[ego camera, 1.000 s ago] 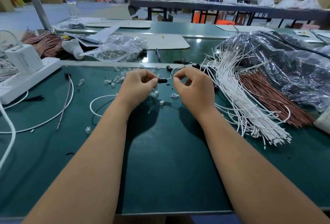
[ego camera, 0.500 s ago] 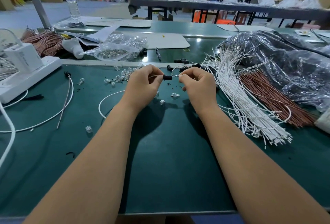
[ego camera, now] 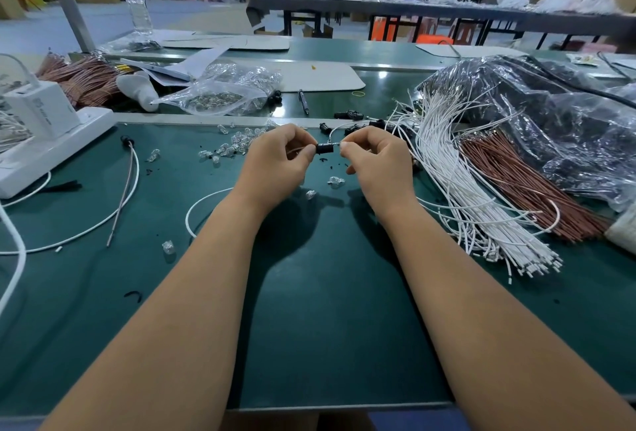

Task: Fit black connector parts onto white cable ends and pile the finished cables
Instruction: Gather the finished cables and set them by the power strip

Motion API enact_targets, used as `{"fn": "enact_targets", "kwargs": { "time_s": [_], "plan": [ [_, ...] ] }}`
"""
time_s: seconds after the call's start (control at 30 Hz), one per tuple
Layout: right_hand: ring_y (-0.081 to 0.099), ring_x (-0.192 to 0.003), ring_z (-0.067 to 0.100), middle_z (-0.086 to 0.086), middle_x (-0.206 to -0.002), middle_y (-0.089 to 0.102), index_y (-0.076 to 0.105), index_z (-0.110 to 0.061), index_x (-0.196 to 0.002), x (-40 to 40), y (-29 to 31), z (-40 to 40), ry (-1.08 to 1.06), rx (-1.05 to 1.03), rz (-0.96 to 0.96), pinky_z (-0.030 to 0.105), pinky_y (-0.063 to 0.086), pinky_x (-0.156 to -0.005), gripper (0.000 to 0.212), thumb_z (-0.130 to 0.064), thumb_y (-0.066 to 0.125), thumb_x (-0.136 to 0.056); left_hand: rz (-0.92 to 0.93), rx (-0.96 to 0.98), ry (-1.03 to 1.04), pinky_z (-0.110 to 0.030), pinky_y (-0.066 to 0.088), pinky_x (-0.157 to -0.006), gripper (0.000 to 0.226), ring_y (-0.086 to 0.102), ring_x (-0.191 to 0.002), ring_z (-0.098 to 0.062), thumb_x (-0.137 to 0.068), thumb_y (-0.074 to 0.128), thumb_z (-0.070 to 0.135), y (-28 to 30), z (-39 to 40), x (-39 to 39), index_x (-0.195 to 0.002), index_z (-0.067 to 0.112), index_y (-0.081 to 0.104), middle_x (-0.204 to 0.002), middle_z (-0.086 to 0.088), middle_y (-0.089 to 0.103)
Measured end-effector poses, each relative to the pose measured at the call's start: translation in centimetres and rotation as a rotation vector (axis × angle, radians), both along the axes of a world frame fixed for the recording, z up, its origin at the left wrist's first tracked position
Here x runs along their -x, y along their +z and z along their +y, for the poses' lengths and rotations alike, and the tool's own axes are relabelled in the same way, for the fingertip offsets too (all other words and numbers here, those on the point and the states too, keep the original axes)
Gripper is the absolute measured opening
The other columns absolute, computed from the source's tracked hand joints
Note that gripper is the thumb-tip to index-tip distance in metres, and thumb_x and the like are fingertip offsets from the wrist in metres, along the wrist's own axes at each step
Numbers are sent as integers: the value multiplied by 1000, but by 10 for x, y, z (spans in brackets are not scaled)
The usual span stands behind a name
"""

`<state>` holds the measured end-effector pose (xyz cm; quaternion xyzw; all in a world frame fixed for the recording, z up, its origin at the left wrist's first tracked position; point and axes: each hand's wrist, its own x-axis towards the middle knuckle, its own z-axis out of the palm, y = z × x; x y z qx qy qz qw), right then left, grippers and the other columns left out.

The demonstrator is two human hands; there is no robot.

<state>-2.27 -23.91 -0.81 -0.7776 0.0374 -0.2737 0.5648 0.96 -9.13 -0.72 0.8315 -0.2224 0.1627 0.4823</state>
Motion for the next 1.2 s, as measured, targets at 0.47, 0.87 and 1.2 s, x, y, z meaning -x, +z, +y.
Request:
{"fn": "enact_targets", "kwargs": {
  "time_s": [0.47, 0.87, 1.2],
  "plan": [
    [64, -77, 32, -1, -73, 63, 66, -18, -72, 1, 0, 2, 34, 35, 21, 42, 53, -74, 13, -11, 64, -83, 146, 46, -57, -11, 45, -56, 6, 55, -55, -5, -89, 64, 10, 2, 1, 1, -85, 12, 67, -69, 1, 65],
    [56, -52, 10, 3, -70, 64, 65, -14, -77, 2, 3, -5, 175, 57, 101, 13, 42, -52, 13, -9, 63, -88, 262, 222, -68, -13, 48, -61, 11, 59, -59, -6, -80, 74, 11, 4, 7, -1, -72, 18, 73, -63, 4, 68],
    [59, -53, 9, 15, -79, 65, 64, -7, -106, 4, 4, 0, 221, -6, 66, 20, 50, -55, 15, -13, 64, -92, 226, 289, -75, -33, 45, -66, 8, 54, -67, -21, -81, 74, 10, 10, -5, 9, -73, 12, 72, -80, -30, 68]
  ]
}}
